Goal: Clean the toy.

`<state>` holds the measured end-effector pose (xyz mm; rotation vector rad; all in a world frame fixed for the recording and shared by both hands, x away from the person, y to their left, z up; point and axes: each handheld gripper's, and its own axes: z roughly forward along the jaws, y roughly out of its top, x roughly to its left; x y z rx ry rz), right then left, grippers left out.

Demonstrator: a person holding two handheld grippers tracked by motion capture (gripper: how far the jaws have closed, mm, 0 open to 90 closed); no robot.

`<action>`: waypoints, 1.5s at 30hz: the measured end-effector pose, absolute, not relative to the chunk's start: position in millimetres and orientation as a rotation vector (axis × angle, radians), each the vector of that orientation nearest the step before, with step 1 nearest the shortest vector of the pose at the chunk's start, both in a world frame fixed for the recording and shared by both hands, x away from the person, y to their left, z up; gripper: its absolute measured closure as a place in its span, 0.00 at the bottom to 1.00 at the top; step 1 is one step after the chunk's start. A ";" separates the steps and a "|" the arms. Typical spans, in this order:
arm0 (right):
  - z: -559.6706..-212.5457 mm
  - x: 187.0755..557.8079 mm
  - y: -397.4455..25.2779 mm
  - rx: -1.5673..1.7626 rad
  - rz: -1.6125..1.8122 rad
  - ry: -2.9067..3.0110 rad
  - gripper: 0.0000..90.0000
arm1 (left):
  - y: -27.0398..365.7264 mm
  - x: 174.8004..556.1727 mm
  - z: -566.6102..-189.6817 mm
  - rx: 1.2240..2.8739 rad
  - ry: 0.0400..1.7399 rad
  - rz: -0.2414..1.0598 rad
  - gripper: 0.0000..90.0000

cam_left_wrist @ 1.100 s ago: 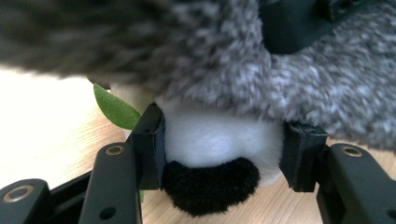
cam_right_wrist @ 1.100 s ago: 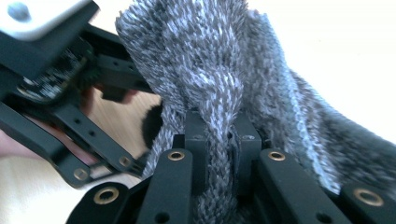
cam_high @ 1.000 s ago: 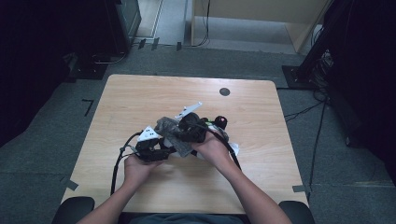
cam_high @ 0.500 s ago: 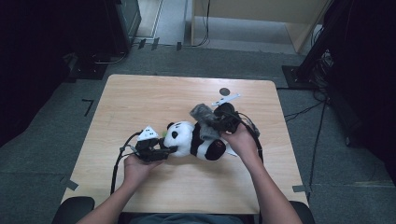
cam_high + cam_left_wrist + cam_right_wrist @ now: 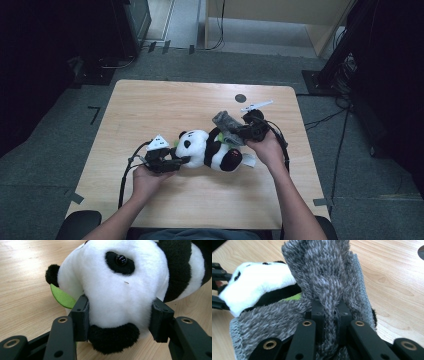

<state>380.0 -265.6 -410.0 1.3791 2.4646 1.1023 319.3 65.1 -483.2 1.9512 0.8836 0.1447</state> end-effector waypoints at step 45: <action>-401.7 318.0 -244.7 1.096 1.222 2.697 0.91 | 64.1 318.2 -483.1 1.984 0.894 0.140 0.50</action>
